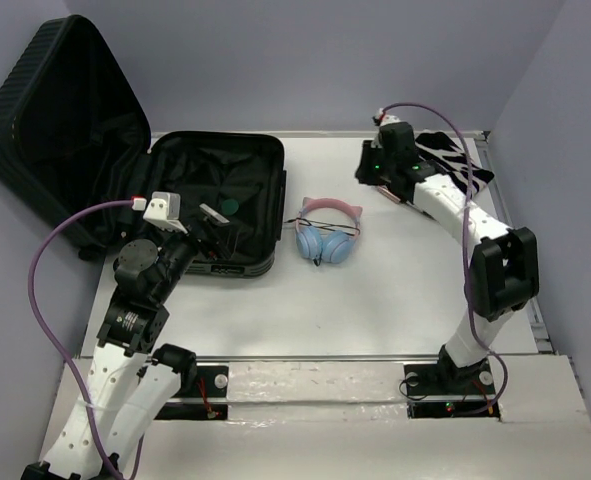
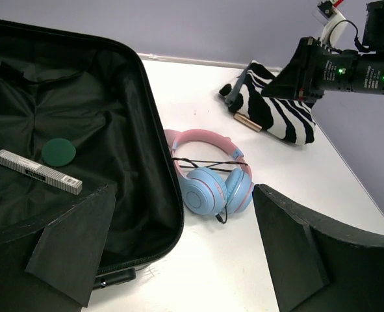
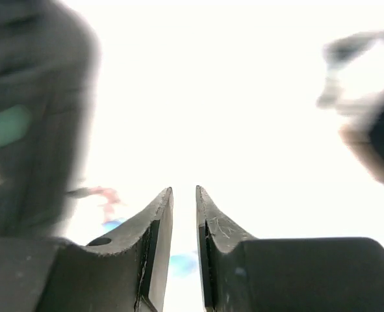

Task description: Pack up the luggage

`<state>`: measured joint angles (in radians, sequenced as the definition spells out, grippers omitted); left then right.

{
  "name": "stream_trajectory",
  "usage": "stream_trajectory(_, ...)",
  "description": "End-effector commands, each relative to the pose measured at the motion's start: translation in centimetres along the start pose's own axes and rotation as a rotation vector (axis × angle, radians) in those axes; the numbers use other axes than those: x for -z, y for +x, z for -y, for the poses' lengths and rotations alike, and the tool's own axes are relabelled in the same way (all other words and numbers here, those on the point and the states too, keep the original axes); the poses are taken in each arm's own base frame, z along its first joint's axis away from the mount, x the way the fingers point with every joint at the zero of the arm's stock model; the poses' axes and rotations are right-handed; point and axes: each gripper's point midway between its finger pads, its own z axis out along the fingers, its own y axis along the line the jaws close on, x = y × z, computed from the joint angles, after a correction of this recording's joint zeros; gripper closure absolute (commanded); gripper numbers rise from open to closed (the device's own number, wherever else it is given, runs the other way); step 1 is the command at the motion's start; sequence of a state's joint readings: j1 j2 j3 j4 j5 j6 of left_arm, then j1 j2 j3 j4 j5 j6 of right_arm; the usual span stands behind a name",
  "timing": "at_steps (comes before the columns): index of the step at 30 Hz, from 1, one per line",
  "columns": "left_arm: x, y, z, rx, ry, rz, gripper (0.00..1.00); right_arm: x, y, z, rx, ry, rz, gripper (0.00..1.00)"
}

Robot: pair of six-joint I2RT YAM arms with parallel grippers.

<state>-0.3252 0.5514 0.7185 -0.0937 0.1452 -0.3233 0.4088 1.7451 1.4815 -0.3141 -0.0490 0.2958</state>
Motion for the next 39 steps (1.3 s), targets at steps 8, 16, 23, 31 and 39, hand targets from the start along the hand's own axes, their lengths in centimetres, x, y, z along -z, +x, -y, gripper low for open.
stream_trajectory(8, 0.2, -2.7, 1.6, -0.021, 0.057, 0.079, 0.01, -2.2, 3.1, 11.7, 0.266, 0.338, -0.253, 0.6)
stream_trajectory(16, 0.4, -2.7, 1.7, -0.023, 0.059, 0.083, 0.01, -5.1, 1.0, 13.3, 0.347, 0.36, -0.258, 0.6)
stream_trajectory(23, 0.4, -2.7, 1.7, -0.022, 0.054, 0.08, 0.01, -7.0, 2.8, 15.7, 0.348, 0.397, -0.344, 0.59)
stream_trajectory(31, 0.3, -2.6, 1.6, -0.023, 0.051, 0.077, 0.01, -7.0, 4.2, 17.1, 0.317, 0.396, -0.383, 0.6)
stream_trajectory(39, 0.4, -2.7, 1.5, -0.024, 0.043, 0.08, 0.01, -6.8, 3.7, 19.1, 0.32, 0.465, -0.381, 0.52)
